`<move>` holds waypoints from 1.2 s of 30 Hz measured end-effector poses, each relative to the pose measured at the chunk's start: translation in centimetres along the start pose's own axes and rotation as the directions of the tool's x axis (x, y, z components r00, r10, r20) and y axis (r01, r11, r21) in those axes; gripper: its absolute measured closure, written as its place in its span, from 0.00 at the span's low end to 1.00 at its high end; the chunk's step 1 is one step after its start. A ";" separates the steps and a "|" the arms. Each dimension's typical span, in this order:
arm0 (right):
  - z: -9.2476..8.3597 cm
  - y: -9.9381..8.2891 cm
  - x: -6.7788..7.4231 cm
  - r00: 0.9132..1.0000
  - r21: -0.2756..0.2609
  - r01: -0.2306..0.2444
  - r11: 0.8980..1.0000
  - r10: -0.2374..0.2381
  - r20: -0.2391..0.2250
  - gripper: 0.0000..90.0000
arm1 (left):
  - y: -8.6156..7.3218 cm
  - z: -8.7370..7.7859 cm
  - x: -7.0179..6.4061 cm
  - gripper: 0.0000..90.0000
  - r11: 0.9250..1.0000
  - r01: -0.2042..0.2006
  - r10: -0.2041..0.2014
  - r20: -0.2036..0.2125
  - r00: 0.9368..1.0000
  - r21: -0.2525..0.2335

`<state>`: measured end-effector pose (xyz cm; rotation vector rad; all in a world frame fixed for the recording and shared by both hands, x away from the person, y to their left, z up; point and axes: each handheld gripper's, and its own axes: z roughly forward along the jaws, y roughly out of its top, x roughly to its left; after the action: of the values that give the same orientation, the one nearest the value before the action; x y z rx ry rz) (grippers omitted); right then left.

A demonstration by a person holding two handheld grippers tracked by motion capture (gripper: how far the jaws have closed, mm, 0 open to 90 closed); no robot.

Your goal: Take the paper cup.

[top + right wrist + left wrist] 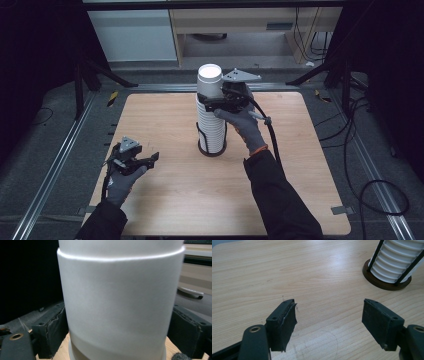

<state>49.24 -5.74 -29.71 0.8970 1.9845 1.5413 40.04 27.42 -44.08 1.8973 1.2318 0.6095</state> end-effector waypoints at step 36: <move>0.7 -0.1 0.0 1.000 0.034 0.002 0.999 -0.002 0.001 0.14 | -0.1 0.1 0.1 0.29 1.000 -0.009 0.009 -0.005 1.000 0.009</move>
<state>49.68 -5.29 -29.96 0.9079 2.0158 1.5103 40.12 27.50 -44.20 1.9108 1.2322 0.6142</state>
